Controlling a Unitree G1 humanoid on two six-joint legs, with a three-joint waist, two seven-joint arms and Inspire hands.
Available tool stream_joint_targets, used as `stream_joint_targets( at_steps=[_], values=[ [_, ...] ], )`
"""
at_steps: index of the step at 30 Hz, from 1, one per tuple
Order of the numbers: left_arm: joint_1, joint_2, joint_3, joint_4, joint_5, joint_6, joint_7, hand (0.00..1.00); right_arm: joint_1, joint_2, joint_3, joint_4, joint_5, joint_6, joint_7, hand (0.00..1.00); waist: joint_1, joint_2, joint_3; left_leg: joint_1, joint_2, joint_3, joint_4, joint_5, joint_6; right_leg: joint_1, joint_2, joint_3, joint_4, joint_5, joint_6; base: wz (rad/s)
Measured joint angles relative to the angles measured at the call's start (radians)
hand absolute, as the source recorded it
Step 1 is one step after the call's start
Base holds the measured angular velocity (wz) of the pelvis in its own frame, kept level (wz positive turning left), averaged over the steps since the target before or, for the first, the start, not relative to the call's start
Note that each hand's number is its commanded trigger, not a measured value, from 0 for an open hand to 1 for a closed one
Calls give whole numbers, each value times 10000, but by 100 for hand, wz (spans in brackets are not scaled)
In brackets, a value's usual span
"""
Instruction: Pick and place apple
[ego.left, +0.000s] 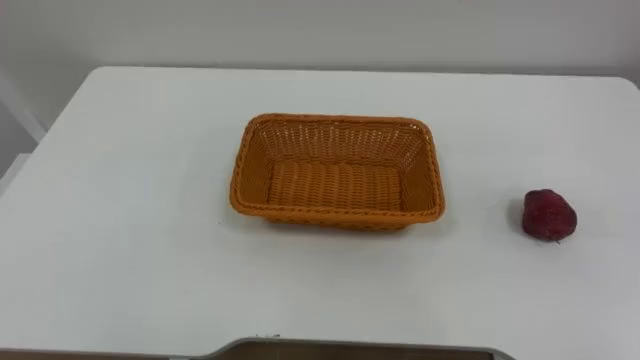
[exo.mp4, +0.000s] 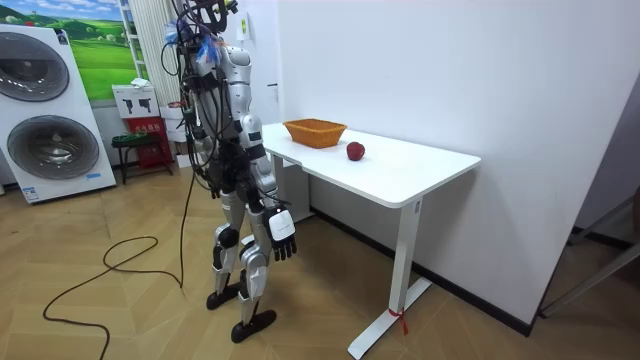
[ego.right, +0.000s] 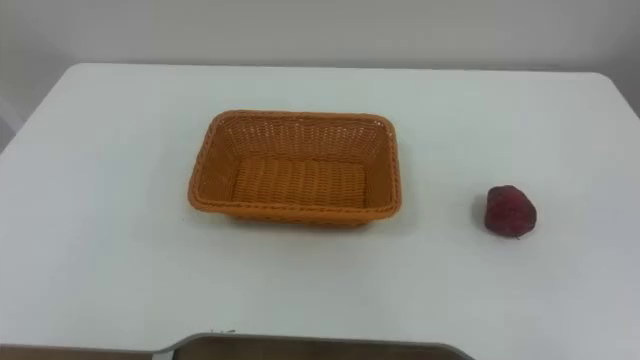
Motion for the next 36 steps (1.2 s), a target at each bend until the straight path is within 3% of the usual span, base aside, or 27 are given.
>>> stream_joint_targets(
  at_steps=[5, 9, 14, 18, 20, 23, 26, 29, 31, 36],
  values=[
    [25, -23, -55, 346, 1, 6, -346, 0, -7, -35, -4, 100, 291, 4, 26, 0, -13, 81, 14, -4, 9, 0, 14, 1, 1, -2, 5, -7, 13, 4, -7, 0],
    [-25, -28, -55, 367, 1, 8, -314, 0, -5, 8, 6, 84, 1136, 14, -32, 0, -20, 22, 14, -20, 9, 0, 6, 3, 4, -24, 5, 1, 8, 4, -6, 0],
    [14, -29, -42, 101, -68, 2, -35, 0, 147, 150, -456, -77, 4554, -117, -225, 0, -92, -92, -2, -3, 14, 20, 21, 2, 3, 3, 6, 6, 1, 4, -6, 0],
    [140, -51, 629, -270, -113, -98, 222, 0, 288, 169, -1943, -680, 6864, -153, -776, 0, -126, -99, 1, 171, 19, 93, -15, 2, 3, 79, 18, 104, 9, 4, -6, -7],
    [255, -13, 879, -377, -148, -159, 366, 0, 351, 160, -2971, -1721, 8291, -234, -1377, 0, -328, -106, -5, 168, 7, 105, -7, 1, 4, 131, 14, 110, 1, 3, -4, -2],
    [475, 132, 878, -527, -149, -312, 385, 0, 327, 69, -3606, -2322, 9736, -697, -2175, 0, -542, -147, -2, 223, 8, 115, -4, 1, 4, 157, 15, 117, -7, 1, -3, 0],
    [641, 171, 1311, -524, -139, -359, 396, 0, 277, 12, -4524, -3126, 10846, -915, -3062, 0, -542, -219, -12, 297, 7, 208, -14, 2, 4, 149, 19, 232, 0, 0, -1, -9],
    [891, 227, 1546, -528, -143, -368, 419, 0, 159, -132, -5049, -3603, 11084, -1362, -4025, 0, -551, -243, -18, 314, 4, 309, -50, 2, 4, 157, 16, 315, 12, -7, 14, -9],
    [983, 234, 1537, -553, -153, -368, 428, 0, 22, -345, -5135, -3875, 11104, -1412, -4616, 0, -620, -250, -18, 255, -3, 327, -48, 2, 4, 109, 9, 316, 8, -9, 24, 0],
    [1066, 231, 1543, -921, -81, -361, 404, 0, -17, -459, -5362, -6496, 10236, -1746, -6406, 0, -636, -253, -39, 50, -3, 346, -45, 13, 23, -125, 6, 309, 73, -5, 36, 0]
  ],
)
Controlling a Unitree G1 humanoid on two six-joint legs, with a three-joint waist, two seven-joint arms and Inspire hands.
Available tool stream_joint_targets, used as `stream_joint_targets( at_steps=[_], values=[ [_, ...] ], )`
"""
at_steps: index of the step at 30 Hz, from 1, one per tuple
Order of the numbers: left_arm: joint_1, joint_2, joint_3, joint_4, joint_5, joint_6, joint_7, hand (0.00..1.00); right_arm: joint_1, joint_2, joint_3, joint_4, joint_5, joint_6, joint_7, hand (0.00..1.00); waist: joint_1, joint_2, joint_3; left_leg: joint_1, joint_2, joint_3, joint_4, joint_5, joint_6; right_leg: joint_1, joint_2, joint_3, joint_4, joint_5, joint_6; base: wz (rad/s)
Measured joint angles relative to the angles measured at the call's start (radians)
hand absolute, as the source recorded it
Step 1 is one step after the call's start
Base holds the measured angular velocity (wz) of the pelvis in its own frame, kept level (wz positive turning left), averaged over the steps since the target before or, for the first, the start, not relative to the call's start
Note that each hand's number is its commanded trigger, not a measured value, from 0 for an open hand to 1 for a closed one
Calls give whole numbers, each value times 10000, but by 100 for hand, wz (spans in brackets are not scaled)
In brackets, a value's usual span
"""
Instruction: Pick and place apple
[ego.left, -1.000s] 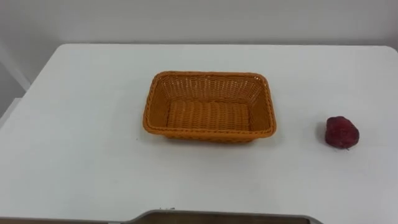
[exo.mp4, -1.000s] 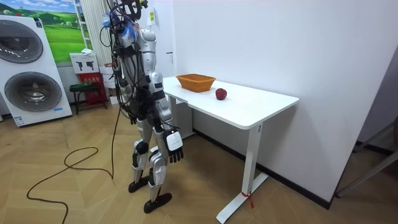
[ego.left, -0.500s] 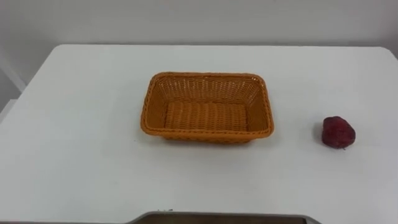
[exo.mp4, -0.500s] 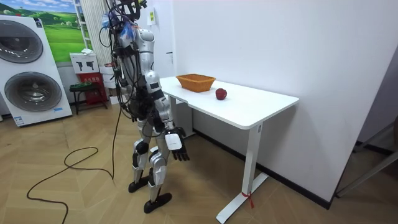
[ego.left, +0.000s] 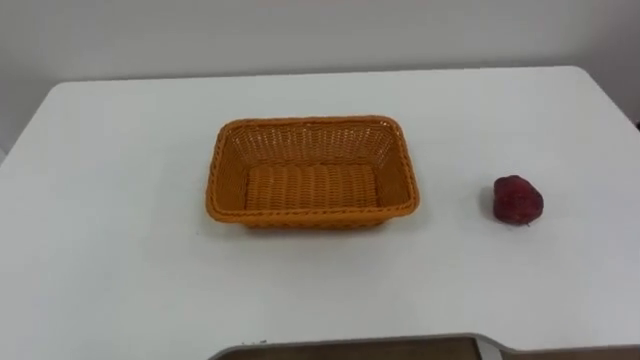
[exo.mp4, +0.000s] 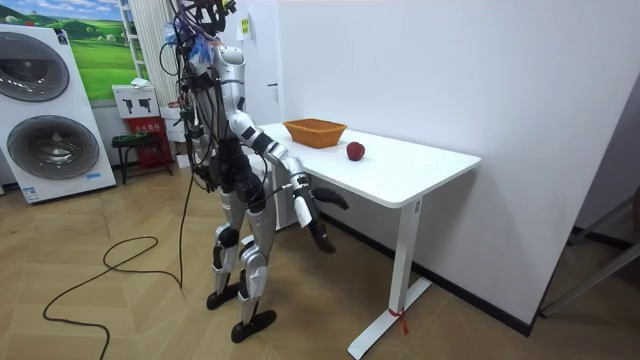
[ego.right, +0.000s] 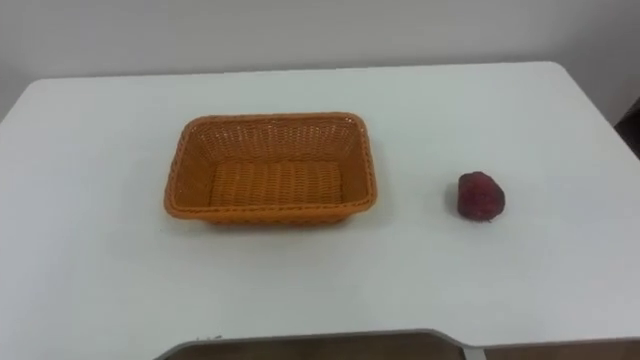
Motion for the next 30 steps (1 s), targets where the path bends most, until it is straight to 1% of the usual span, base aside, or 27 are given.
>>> stream_joint_targets(
  at_steps=[1, 3, 4, 6, 7, 8, 9, 10, 11, 12, 13, 15, 17, 22, 25, 26, 29, 30],
  values=[
    [-15, -9, -10, -4, 54, 0, -3, 0, -8, 0, 2, -354, -185, -6, -224, 0, 10, 1, 1, -11, 0, 1, -4, 0, 0, -14, 0, -7, 5, 0, 0, 0],
    [-48, -22, -38, 4, 222, -1, -29, 0, -24, 7, 67, -1093, -1030, -1, -1099, 0, 73, -12, 9, -84, 3, 0, -4, 2, 4, -125, 1, -29, 137, 1, -1, 0],
    [-32, -22, -39, 20, 324, -1, -36, 0, -20, 5, 60, -1223, -1233, -5, -1240, 0, 84, -6, 10, -83, 1, 2, -13, 2, 4, -139, -1, -36, 144, 1, -1, -6],
    [61, 25, -120, 103, 395, 0, -31, 0, 23, 7, 311, -2283, -2288, -2, -1954, 0, 91, 14, 4, -156, -1, 4, -12, 2, 4, -205, -2, -33, 150, 1, 0, -9],
    [55, 26, -122, 111, 400, 0, -26, 0, 49, 7, 397, -2661, -2577, -3, -2098, 0, 78, 16, 3, -203, -1, 4, -9, 3, 4, -248, -1, -30, 150, 1, 0, 0],
    [15, 31, -141, 126, 505, 0, -22, 0, 44, -13, 499, -3338, -3307, -42, -2236, 0, 80, 17, 11, -277, 0, 1, 18, 5, 9, -307, 0, -33, 153, 5, -4, 0],
    [-15, 37, -238, 174, 573, 1, -20, 0, -10, -104, 721, -3852, -4169, -90, -2290, 0, 89, 13, 0, -316, 3, -2, 48, 6, 10, -351, 1, -50, 164, 10, -9, 0],
    [-28, 36, -318, 197, 600, 5, -21, 0, -63, -163, 848, -4072, -4611, -103, -2287, 0, 94, 13, -4, -321, 4, -7, 52, 6, 10, -398, 0, -53, 162, 15, -10, 0],
    [-61, 32, -442, 263, 751, 13, -36, 0, -249, -247, 999, -4384, -5438, -117, -2282, 0, 104, 16, -12, -294, 11, -18, 58, 8, 14, -407, 3, -65, 144, 36, -14, 0],
    [-85, 37, -514, 311, 784, 16, -42, 0, -343, -280, 1058, -4506, -5789, -122, -2273, 0, 110, 21, -14, -286, 18, -24, 60, 10, 16, -393, 11, -71, 124, 56, -15, 0],
    [-143, 41, -553, 421, 946, 20, -89, 0, -473, -313, 1172, -4714, -6421, -171, -2196, 0, 125, 13, -17, -274, 27, -31, 61, 10, 17, -366, 17, -86, 101, 70, -18, 3],
    [-193, 41, -615, 518, 1128, 51, -108, 0, -494, -327, 1461, -5016, -7568, -247, -2026, 0, 333, -28, -16, -236, 34, -22, 50, 14, 22, -332, 22, -83, 103, 70, -19, 0],
    [-208, 44, -620, 518, 1172, 52, -108, 0, -545, -336, 1692, -5018, -8072, -247, -1829, 0, 406, -53, -12, -245, 36, -23, 50, 14, 22, -339, 24, -87, 103, 72, -20, 0],
    [-214, 64, -807, 508, 1229, 81, -131, 0, -718, -355, 2211, -5018, -8253, -235, -1278, 0, 491, -78, 1, -275, 42, -27, 51, 14, 22, -361, 22, -112, 101, 75, -20, 0],
    [-236, 88, -835, 500, 1382, 104, -326, 0, -726, -548, 2508, -5018, -8252, -214, -821, 0, 613, -96, 8, -301, 43, -26, 25, 15, 23, -347, 24, -127, 108, 76, -22, 0],
    [-233, 87, -841, 504, 1581, 133, -366, 0, -728, -625, 2655, -5018, -8254, -195, -565, 0, 636, -132, 46, -226, 41, -33, -8, 20, 26, -259, 24, -133, 92, 77, -22, 0],
    [-224, 84, -841, 478, 1692, 235, -513, 0, -765, -642, 2842, -5014, -8265, -178, 213, 0, 760, -186, 50, -197, 39, -57, -17, 21, 29, -155, 22, -186, 42, 78, -22, 4],
    [-223, 90, -840, 465, 1692, 251, -522, 0, -765, -643, 2924, -5012, -8265, -156, 324, 0, 784, -176, 56, -179, 37, -93, -14, 21, 29, -101, 21, -215, -15, 84, -23, 10]
  ],
)
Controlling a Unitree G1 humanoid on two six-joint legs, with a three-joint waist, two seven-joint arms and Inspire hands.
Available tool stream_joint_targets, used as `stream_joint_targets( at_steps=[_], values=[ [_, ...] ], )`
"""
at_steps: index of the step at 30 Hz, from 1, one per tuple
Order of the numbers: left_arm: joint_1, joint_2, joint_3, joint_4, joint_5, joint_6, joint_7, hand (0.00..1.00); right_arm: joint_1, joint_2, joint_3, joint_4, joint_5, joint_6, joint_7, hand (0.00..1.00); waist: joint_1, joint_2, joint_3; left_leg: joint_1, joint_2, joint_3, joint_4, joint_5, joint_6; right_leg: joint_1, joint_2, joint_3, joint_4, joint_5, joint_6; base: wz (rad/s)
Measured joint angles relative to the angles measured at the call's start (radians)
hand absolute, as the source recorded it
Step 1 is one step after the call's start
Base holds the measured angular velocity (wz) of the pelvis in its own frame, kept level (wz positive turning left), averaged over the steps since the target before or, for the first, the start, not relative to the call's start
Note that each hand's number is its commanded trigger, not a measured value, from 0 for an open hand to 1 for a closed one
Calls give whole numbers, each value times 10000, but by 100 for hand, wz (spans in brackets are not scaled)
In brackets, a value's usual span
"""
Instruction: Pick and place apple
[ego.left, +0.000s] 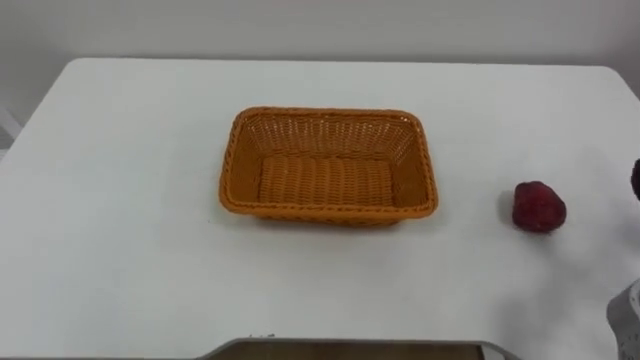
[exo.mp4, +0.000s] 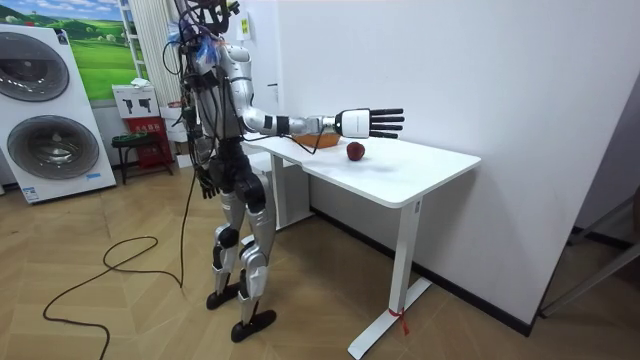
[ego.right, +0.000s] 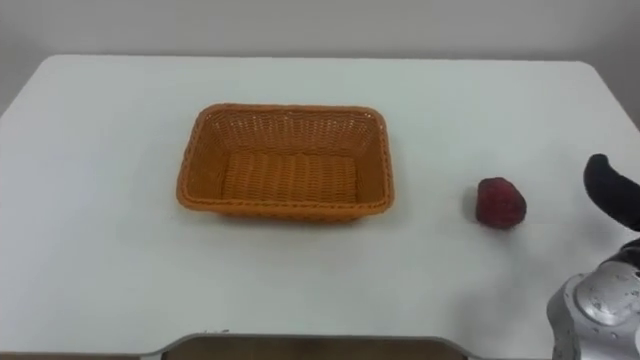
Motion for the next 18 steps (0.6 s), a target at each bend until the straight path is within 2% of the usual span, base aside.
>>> stream_joint_targets(
  at_steps=[2, 4, 6, 11, 18],
  values=[
    [1, 24, -1, -57, 2, 127, -41, 0, 1, -9, 345, 183, 15, 222, 581, 0, 28, -110, 55, 88, 3, -134, -3, 0, 0, 123, 1, -129, -100, 25, -4, 15],
    [4, 14, 0, -58, 79, 174, -133, 0, 1, -14, 553, 338, 13, 369, 1087, 0, 98, -134, 42, 101, -1, -177, 6, 0, 0, 166, 0, -168, -226, 52, -1, 9],
    [-2, 17, 9, -58, 225, 176, -182, 0, -9, -15, 768, 523, 8, 389, 1754, 0, 147, -101, 27, 107, -2, -202, 12, 0, 0, 198, -2, -199, -246, 69, 6, 7],
    [-23, 28, 15, -76, 320, 173, -201, 0, -9, -16, 1008, 586, 11, 399, 2602, 0, 110, 17, 2, 102, -4, -280, 1, 0, 0, 288, -6, -281, -254, 69, 6, 3],
    [-44, 36, 10, -182, 322, 169, -256, 0, -9, -16, 1039, 585, 4, 398, 3315, 0, 97, 0, -10, 108, -1, -297, 4, 0, 0, 358, -10, -344, -257, 70, 7, 2]
  ],
)
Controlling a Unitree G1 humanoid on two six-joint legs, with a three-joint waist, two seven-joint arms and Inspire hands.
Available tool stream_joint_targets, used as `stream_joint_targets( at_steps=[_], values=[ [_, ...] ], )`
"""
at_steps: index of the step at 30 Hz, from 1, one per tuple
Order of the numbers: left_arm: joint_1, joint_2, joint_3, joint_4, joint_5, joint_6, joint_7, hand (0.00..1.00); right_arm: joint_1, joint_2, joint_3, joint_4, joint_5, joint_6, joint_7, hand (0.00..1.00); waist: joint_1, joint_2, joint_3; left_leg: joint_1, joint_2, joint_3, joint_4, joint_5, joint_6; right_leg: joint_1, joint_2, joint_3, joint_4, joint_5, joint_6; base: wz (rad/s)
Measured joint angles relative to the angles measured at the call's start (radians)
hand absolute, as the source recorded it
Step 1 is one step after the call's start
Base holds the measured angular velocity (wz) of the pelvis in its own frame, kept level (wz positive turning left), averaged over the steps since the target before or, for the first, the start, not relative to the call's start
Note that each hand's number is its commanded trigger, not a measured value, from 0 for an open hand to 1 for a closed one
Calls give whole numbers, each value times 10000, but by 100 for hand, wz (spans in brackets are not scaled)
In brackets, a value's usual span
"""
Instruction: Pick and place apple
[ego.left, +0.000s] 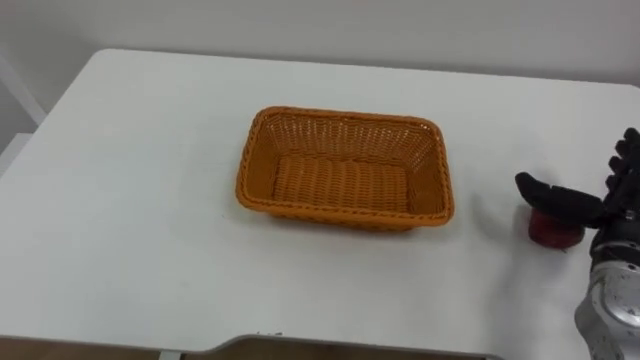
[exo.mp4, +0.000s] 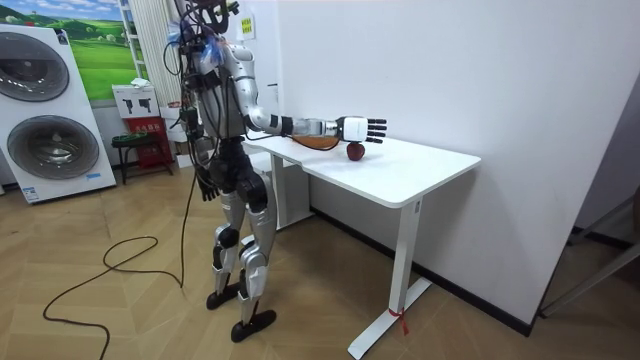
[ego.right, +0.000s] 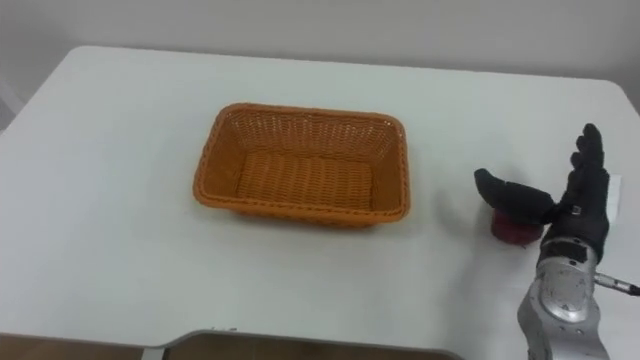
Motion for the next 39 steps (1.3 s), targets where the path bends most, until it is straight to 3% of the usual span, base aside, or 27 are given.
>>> stream_joint_targets(
  at_steps=[10, 25, 26, 35, 36, 37, 39],
  values=[
    [-10, 0, -1, -9, 43, -5, -19, 0, -1, 0, 46, 25, -4, -7, 314, 0, 23, 8, -19, 7, 1, -7, 61, 0, 0, 46, -1, -23, 1, 13, -13, 0],
    [-101, 27, -93, 319, -31, -106, 36, 0, -36, -119, 333, 2432, -47, -341, 963, 0, -31, -7, -28, 29, 8, -34, 247, 0, 0, 171, -13, -95, 16, 65, -26, 1],
    [-78, 25, -162, 347, -20, -105, 31, 0, -18, -117, 348, 2720, -187, -567, 999, 0, -18, -3, -35, 21, 7, -36, 260, 0, 0, 168, -20, -108, 28, 65, -25, 5],
    [-117, 53, -200, 397, 93, -6, 29, 0, -137, -195, 307, 3222, -592, -570, 1287, 0, -24, -75, -98, -16, 5, -180, 377, -1, 0, 204, -32, -297, 20, 66, -29, 6],
    [-121, 57, -200, 397, 93, 8, 29, 0, -159, -195, 307, 3307, -691, -587, 1290, 69, -25, -80, -100, -9, 4, -181, 379, -1, 0, 213, -32, -297, 20, 66, -29, 0],
    [-135, 65, -201, 398, 93, 15, 25, 0, -199, -194, 309, 3486, -860, -670, 1308, 100, -25, -99, -107, -2, 4, -183, 381, -1, 0, 221, -32, -297, 20, 66, -29, 0],
    [-135, 68, -200, 398, 93, 16, 8, 0, -217, -194, 307, 3541, -1086, -671, 1350, 100, -27, -125, -108, -3, 3, -183, 388, -1, 0, 220, -34, -296, 21, 67, -30, 0]
  ],
)
